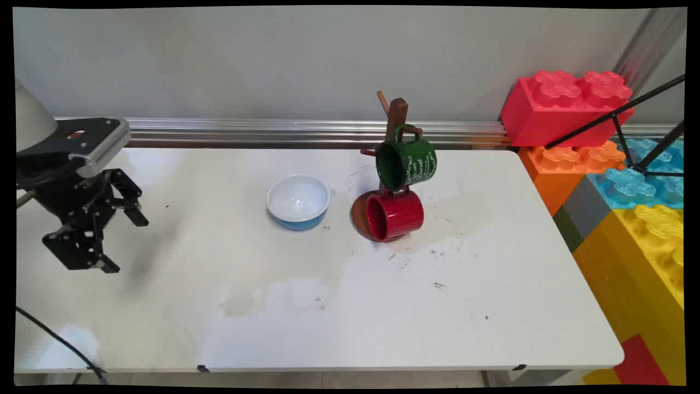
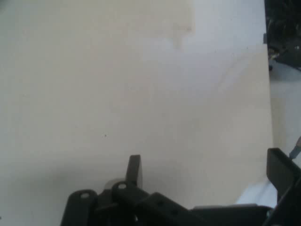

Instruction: Pick up the green mug from the rack

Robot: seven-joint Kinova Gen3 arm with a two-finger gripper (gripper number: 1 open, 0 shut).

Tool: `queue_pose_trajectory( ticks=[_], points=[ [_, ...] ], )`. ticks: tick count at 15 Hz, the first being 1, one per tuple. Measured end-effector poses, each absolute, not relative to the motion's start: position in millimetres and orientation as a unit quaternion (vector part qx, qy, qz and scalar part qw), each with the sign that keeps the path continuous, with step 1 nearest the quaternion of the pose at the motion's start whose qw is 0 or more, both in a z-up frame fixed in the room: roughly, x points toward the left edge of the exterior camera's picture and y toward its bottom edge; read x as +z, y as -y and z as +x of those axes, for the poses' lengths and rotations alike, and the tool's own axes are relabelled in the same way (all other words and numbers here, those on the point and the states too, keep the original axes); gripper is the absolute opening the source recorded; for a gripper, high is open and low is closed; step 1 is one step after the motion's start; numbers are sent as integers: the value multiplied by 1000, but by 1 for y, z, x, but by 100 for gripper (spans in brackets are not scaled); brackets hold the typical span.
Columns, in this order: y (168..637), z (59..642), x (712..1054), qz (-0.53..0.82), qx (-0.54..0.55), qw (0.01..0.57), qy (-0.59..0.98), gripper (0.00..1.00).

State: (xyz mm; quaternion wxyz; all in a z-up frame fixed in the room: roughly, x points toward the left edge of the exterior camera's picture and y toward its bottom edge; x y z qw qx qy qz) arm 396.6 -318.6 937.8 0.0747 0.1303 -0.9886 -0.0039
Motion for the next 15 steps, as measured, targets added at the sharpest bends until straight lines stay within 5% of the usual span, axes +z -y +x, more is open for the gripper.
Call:
queue_pose_trajectory(
  ticks=[15],
  points=[
    [369,311,966,162,69,321,931,100]
  ],
)
